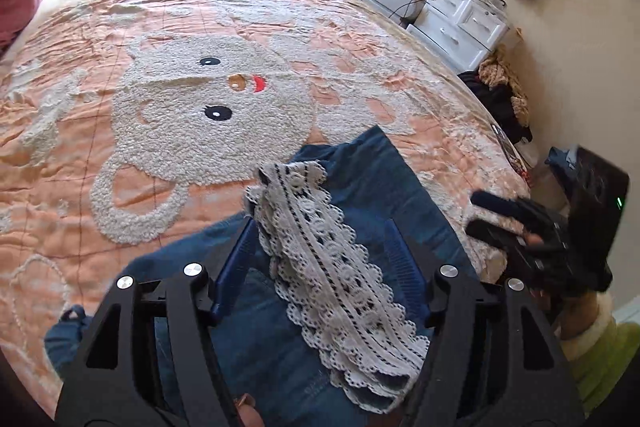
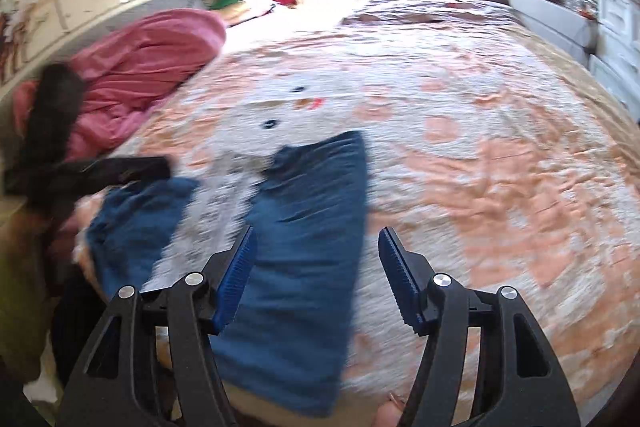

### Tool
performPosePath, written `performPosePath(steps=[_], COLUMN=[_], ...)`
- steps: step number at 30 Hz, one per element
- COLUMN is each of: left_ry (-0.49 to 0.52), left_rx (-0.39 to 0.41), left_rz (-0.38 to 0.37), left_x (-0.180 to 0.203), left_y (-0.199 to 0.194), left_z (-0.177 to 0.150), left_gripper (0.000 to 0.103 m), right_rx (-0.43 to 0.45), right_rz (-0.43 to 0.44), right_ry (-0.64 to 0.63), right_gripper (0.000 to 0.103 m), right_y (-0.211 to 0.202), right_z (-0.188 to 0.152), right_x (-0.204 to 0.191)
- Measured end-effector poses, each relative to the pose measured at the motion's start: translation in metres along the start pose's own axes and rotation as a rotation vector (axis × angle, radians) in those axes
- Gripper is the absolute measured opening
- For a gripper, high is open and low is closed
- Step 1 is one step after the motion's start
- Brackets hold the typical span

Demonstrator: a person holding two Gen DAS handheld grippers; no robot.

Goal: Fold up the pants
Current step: 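Open both tools and withdraw them from the laid lace hem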

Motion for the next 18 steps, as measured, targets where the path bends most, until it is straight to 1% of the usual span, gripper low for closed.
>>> performPosePath(steps=[2,6,8,9,10,12,13,15,16,17,18], left_ry=[0.028,0.076,0.117,0.139,0.153,0.143,0.130,0.106,0.112,0.121,0.123], left_rx=[0.007,0.026,0.034,0.032,0.025,-0.013,-0.040,-0.069,-0.063,-0.053,-0.045], left_rz=[0.003,-0.006,0.013,0.026,0.030,0.024,0.030,0.046,0.052,0.059,0.066], left_x=[0.017,0.048,0.060,0.066,0.069,0.069,0.066,0.058,0.057,0.057,0.057], left_y=[0.001,0.009,0.015,0.020,0.024,0.038,0.046,0.057,0.059,0.059,0.060], left_z=[-0.010,-0.028,-0.037,-0.043,-0.047,-0.057,-0.063,-0.074,-0.078,-0.080,-0.082], left_gripper=[0.057,0.057,0.057,0.057,0.057,0.057,0.057,0.057,0.057,0.057,0.057], right_rx=[-0.019,-0.041,-0.076,-0.088,-0.098,-0.119,-0.140,-0.171,-0.172,-0.181,-0.186], right_rz=[-0.020,-0.039,-0.032,-0.018,-0.023,-0.075,-0.106,-0.174,-0.191,-0.210,-0.212], right_ry=[-0.005,-0.029,-0.012,0.000,-0.008,-0.050,-0.072,-0.100,-0.106,-0.106,-0.094], right_gripper=[0.062,0.062,0.062,0.062,0.062,0.062,0.062,0.062,0.064,0.069,0.072], right_y=[0.013,0.047,0.064,0.073,0.083,0.099,0.110,0.124,0.129,0.133,0.137], right_z=[0.008,0.037,0.048,0.054,0.059,0.063,0.062,0.058,0.055,0.053,0.050], right_x=[0.001,0.001,0.001,0.000,-0.002,-0.004,-0.004,-0.001,0.003,0.008,0.012])
Point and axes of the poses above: each gripper's, at about its wrist camera, not at the fingertips, and y roughly the way its jaws point, x to its right, z to its top, the point moved 1 cm from there along y, roughly the way its jaws point, and after that the axes turned 10 degrees about -z, right-handed, at the moved point
